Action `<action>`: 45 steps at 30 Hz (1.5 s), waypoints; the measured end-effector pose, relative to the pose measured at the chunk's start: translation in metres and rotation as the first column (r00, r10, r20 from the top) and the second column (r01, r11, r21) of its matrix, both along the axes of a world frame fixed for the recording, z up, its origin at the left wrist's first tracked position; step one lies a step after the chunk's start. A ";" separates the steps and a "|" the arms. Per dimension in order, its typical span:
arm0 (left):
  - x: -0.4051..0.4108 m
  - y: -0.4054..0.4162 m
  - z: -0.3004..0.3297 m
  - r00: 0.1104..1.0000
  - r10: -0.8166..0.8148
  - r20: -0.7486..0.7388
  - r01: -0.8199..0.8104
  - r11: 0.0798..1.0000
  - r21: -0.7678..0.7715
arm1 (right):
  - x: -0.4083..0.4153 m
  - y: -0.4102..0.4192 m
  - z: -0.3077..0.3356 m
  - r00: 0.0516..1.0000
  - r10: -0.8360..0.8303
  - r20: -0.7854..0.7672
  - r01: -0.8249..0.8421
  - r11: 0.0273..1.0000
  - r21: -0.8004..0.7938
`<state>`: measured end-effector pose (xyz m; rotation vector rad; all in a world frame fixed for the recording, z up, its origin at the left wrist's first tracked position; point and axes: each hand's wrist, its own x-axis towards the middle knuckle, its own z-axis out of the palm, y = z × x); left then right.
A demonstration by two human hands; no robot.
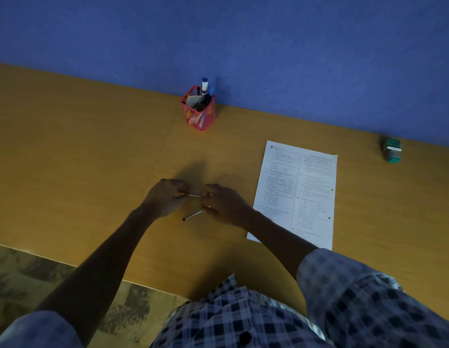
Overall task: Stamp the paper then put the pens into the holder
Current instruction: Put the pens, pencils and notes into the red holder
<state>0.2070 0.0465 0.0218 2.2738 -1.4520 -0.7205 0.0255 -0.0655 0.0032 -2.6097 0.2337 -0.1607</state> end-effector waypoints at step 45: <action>0.090 -0.178 0.111 0.948 0.272 0.167 -0.124 0.795 -0.594 | 0.137 -0.153 0.106 0.517 -0.747 0.418 0.553 0.665 0.502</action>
